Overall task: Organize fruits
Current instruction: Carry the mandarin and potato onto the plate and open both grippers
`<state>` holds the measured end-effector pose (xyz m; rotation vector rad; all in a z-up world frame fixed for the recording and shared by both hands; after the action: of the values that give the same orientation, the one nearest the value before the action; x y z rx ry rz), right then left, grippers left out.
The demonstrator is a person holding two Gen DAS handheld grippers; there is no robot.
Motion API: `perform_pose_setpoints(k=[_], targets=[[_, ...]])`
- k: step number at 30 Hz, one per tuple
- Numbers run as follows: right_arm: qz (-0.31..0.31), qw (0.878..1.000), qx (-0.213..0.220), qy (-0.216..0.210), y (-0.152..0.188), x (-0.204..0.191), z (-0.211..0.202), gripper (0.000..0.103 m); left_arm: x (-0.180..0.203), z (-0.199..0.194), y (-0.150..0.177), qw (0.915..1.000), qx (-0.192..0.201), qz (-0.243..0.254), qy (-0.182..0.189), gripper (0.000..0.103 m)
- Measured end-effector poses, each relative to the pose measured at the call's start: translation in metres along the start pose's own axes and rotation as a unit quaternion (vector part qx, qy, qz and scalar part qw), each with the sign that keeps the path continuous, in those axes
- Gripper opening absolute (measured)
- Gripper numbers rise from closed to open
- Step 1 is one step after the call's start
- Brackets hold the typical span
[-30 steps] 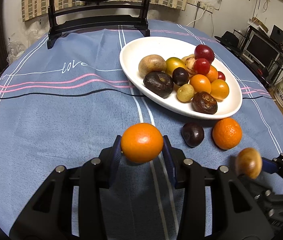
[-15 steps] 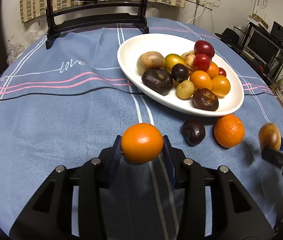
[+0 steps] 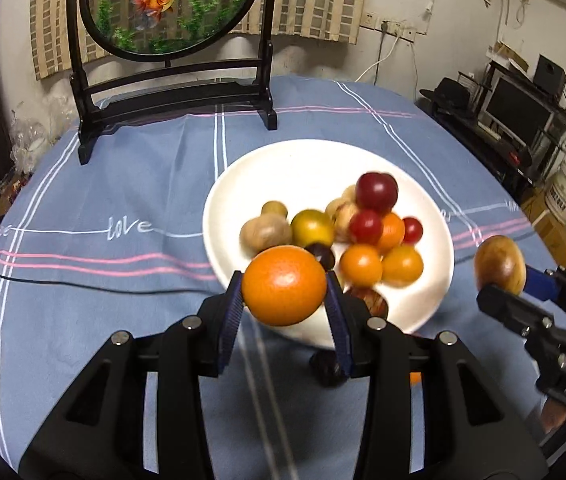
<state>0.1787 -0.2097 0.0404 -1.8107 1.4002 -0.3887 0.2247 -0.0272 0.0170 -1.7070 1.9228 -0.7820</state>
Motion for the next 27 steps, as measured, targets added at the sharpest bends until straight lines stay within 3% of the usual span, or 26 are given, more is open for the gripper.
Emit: perform_pose_setpoints(k=[11,22,27], targets=[[-0.001,0.999,-0.025,0.035,-0.029,0.021,0.053,0.044,0.022,0.049,-0.017,0.9992,-0.034,-0.013,-0.017,0.041],[0.042,0.997,-0.052,0.025,-0.029,0.045,0.088,0.044,0.027,0.067,-0.033,0.9985,-0.018,-0.001,-0.051,0.044],[0.057,0.998,-0.032,0.013,-0.028,0.051,0.090,0.049,0.036,0.075,-0.039,0.9969,-0.003,0.019,-0.076,0.047]])
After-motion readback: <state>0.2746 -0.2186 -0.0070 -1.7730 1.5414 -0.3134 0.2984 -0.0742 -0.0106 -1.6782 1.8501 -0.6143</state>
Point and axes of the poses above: each gripper's, at about its wrist camera, not at the fingertips, and z roughly the way its jaws point, x to its right, y to its underside, the point moved 1 cm from there along z, roughly the way its jaws point, and after that the axes turned 5 degrees about -y, right-handed, at the moved point
